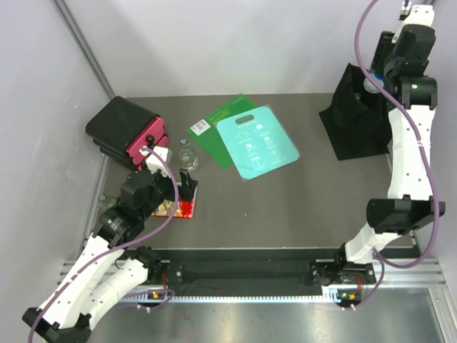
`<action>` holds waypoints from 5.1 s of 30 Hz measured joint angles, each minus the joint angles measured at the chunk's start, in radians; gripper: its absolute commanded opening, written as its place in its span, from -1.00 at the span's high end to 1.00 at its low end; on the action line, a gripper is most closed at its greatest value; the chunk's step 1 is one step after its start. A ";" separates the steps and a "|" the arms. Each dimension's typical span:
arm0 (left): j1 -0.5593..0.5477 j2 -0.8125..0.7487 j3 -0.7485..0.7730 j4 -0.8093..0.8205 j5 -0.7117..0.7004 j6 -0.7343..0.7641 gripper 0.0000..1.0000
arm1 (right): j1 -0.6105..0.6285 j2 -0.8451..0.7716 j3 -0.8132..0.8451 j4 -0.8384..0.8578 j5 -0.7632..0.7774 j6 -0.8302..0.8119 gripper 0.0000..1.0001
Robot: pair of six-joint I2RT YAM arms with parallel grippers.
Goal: Place the beverage into the canvas bag
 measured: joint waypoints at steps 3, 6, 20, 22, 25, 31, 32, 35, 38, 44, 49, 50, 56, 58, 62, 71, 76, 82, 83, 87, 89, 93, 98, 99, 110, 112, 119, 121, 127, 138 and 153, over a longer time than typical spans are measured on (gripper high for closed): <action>0.000 0.000 0.000 0.001 0.002 0.001 -0.98 | -0.043 0.045 0.009 0.050 -0.026 -0.007 1.00; 0.000 0.000 -0.001 0.002 0.003 0.001 -0.98 | -0.073 0.091 0.011 0.090 -0.064 -0.007 1.00; 0.000 0.000 -0.007 0.006 0.001 0.001 -0.98 | -0.101 0.214 0.021 0.135 -0.113 -0.013 1.00; 0.000 0.001 -0.007 0.008 0.002 0.002 -0.98 | -0.101 0.213 0.014 0.132 -0.096 -0.015 1.00; 0.000 0.001 -0.008 0.011 0.002 0.002 -0.98 | -0.101 0.210 0.008 0.104 -0.077 -0.021 1.00; 0.000 0.000 -0.008 0.011 -0.001 0.002 -0.98 | -0.103 0.163 -0.037 0.023 -0.051 -0.019 1.00; 0.000 0.000 -0.008 0.011 -0.001 0.002 -0.98 | -0.103 0.147 -0.053 0.013 -0.046 -0.019 1.00; 0.000 0.000 -0.008 0.011 -0.001 0.002 -0.98 | -0.106 0.124 -0.064 -0.031 -0.026 -0.020 1.00; 0.000 0.000 -0.008 0.011 -0.001 0.002 -0.98 | -0.110 0.124 -0.056 -0.059 -0.006 -0.019 1.00; 0.000 -0.010 -0.008 0.011 -0.001 0.002 -0.98 | -0.120 0.125 -0.055 -0.110 0.005 -0.009 1.00; 0.000 -0.013 -0.008 0.012 -0.001 0.002 -0.98 | -0.130 0.131 -0.060 -0.117 -0.004 -0.004 1.00; 0.000 -0.013 -0.008 0.012 -0.001 0.002 -0.98 | -0.132 0.132 -0.071 -0.105 -0.010 -0.004 1.00; 0.000 -0.013 -0.008 0.012 -0.002 0.002 -0.98 | -0.144 0.160 -0.162 -0.014 -0.046 -0.005 1.00; 0.000 -0.013 -0.008 0.012 -0.002 0.002 -0.98 | -0.149 0.188 -0.182 0.016 -0.055 -0.006 1.00; 0.000 -0.013 -0.008 0.012 -0.002 0.002 -0.98 | -0.160 0.200 -0.182 0.068 -0.068 -0.009 1.00; 0.000 -0.013 -0.008 0.012 -0.002 0.003 -0.98 | -0.186 0.218 -0.193 0.139 -0.084 0.005 1.00; 0.000 -0.012 -0.008 0.012 -0.002 0.003 -0.98 | -0.188 0.248 -0.166 0.093 -0.048 0.006 1.00; 0.000 -0.012 -0.008 0.012 -0.002 0.004 -0.98 | -0.188 0.265 -0.140 0.035 0.011 -0.004 1.00; 0.000 -0.012 -0.008 0.012 -0.002 0.004 -0.98 | -0.188 0.264 -0.139 0.038 0.013 -0.003 1.00; 0.000 -0.012 -0.008 0.012 -0.002 0.004 -0.98 | -0.190 0.264 -0.142 0.044 0.003 -0.005 1.00; 0.000 -0.012 -0.008 0.012 -0.002 0.004 -0.98 | -0.192 0.265 -0.146 0.046 -0.003 -0.005 1.00; 0.000 -0.012 -0.008 0.012 -0.002 0.004 -0.98 | -0.197 0.276 -0.149 0.049 -0.026 -0.006 0.96; 0.000 -0.012 -0.008 0.012 -0.002 0.004 -0.98 | -0.202 0.318 -0.155 0.058 -0.049 -0.005 0.81; 0.000 -0.012 -0.008 0.012 -0.002 0.004 -0.98 | -0.203 0.325 -0.161 0.063 -0.054 -0.005 0.81; 0.000 -0.012 -0.008 0.012 -0.002 0.004 -0.98 | -0.208 0.374 -0.189 0.116 -0.080 -0.002 0.38; 0.000 -0.012 -0.008 0.012 -0.002 0.004 -0.98 | -0.210 0.387 -0.196 0.119 -0.094 0.006 0.35; 0.000 -0.012 -0.008 0.012 -0.003 0.004 -0.98 | -0.222 0.435 -0.234 0.146 -0.122 0.026 0.04; 0.000 -0.012 -0.008 0.012 -0.003 0.004 -0.98 | -0.223 0.438 -0.235 0.147 -0.125 0.035 -0.04; 0.000 -0.012 -0.008 0.012 -0.003 0.004 -0.98 | -0.225 0.438 -0.234 0.143 -0.128 0.048 -0.25; 0.000 -0.012 -0.008 0.012 -0.003 0.004 -0.98 | -0.225 0.418 -0.202 0.069 -0.140 0.077 -0.35; 0.000 -0.011 -0.008 0.012 -0.015 0.004 -0.97 | -0.224 0.118 -0.024 0.014 -0.229 0.140 -0.34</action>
